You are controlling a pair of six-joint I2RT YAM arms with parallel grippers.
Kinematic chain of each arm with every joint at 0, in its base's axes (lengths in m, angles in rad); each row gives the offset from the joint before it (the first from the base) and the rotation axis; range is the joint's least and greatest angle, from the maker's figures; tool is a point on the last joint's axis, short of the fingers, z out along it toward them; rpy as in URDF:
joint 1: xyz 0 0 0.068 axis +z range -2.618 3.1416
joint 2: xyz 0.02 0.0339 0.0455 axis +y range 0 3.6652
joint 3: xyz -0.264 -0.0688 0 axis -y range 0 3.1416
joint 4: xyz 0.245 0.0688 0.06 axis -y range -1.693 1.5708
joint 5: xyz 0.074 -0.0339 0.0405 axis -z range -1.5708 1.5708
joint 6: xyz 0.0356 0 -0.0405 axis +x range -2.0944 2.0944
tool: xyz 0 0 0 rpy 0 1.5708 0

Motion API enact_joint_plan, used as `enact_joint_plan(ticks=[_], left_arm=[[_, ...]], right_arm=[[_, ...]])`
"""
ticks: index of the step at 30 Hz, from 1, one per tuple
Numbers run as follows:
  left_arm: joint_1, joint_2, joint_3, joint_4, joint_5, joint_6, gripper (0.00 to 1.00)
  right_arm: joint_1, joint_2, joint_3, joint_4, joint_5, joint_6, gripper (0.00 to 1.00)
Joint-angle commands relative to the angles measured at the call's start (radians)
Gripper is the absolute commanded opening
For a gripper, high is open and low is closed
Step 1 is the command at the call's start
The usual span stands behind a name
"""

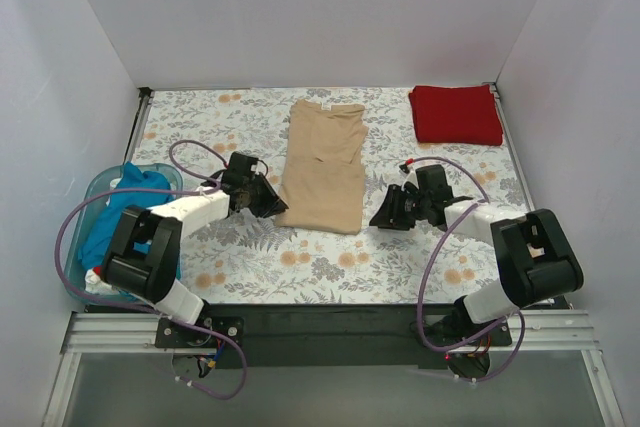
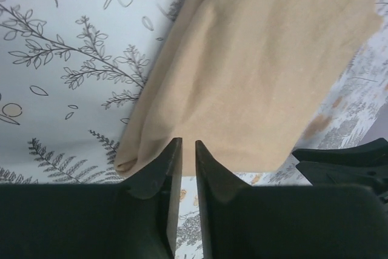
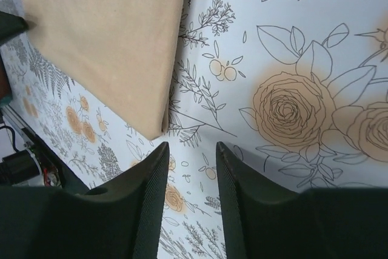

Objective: Fold and stack the t-shirts
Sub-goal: Fold the tshirt

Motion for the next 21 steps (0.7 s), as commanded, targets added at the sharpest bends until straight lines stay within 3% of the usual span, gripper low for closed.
enact_joint_plan(ticks=[1,3,12,17,21], left_arm=[[0.007,-0.115,0.063,-0.053,-0.063,0.047,0.15],[0.014,-0.099,0.107,-0.038,-0.06,0.07,0.19],[0.047,0.253,0.398,0.047,-0.082,0.099,0.17],[0.084,0.427,0.44,0.108,-0.072,0.087,0.16],[0.093,0.457,0.451,0.136,-0.009,0.078,0.16]], right_arm=[[-0.008,-0.07,-0.002,-0.056,0.026,-0.054,0.45],[-0.002,-0.096,-0.007,-0.056,0.018,-0.035,0.46],[0.055,-0.113,-0.003,-0.052,0.002,-0.003,0.44],[0.058,-0.132,-0.036,-0.05,-0.002,-0.003,0.44],[0.058,-0.152,-0.059,-0.052,0.003,-0.006,0.44]])
